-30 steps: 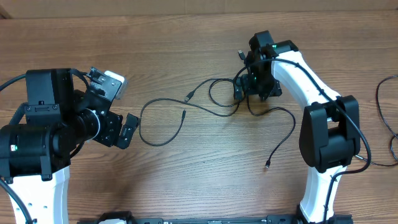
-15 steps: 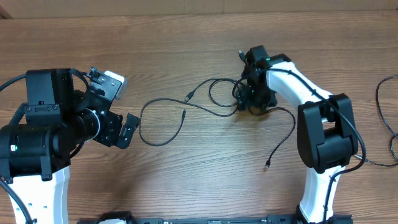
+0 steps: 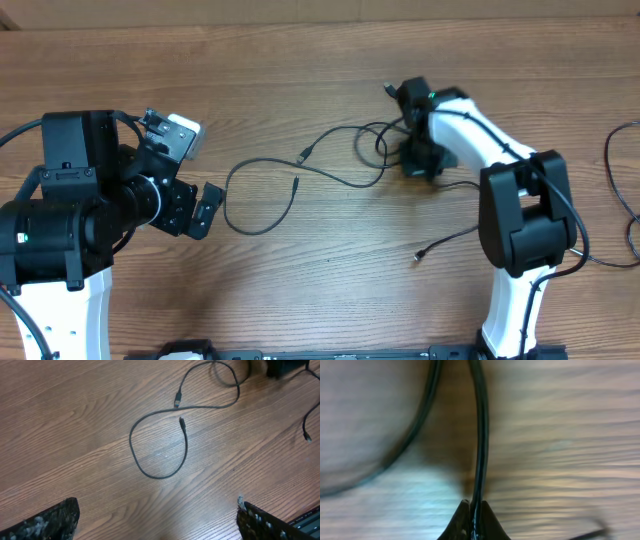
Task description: Untangle cables
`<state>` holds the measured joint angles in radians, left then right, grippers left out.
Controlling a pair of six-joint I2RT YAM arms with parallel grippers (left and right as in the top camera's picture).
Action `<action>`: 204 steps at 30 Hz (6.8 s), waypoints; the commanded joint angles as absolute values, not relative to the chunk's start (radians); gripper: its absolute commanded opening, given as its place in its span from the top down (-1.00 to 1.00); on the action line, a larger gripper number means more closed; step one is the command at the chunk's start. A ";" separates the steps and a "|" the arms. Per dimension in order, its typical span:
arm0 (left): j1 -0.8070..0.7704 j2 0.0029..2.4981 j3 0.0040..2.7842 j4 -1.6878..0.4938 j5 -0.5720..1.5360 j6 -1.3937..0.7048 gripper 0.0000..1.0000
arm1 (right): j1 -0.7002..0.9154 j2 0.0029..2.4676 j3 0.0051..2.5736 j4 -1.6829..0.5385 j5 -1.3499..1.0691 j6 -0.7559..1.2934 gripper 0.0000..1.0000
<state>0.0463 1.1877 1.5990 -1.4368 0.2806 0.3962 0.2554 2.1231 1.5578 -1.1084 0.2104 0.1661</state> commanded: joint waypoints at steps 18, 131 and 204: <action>0.045 1.189 1.618 -1.436 0.281 0.412 -1.00 | -0.418 2.121 2.875 -1.476 0.365 0.759 0.92; 0.045 1.189 1.618 -1.436 0.281 0.412 -0.99 | 0.554 1.949 1.461 -0.404 0.089 -0.177 0.92; 0.045 1.189 1.618 -1.436 0.281 0.412 -1.00 | -0.220 1.409 1.624 -0.766 -0.068 0.075 0.49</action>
<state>0.0463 1.1881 1.6001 -1.4368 0.2806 0.3962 -0.2047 1.3972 1.6062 -0.7506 0.2939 0.0544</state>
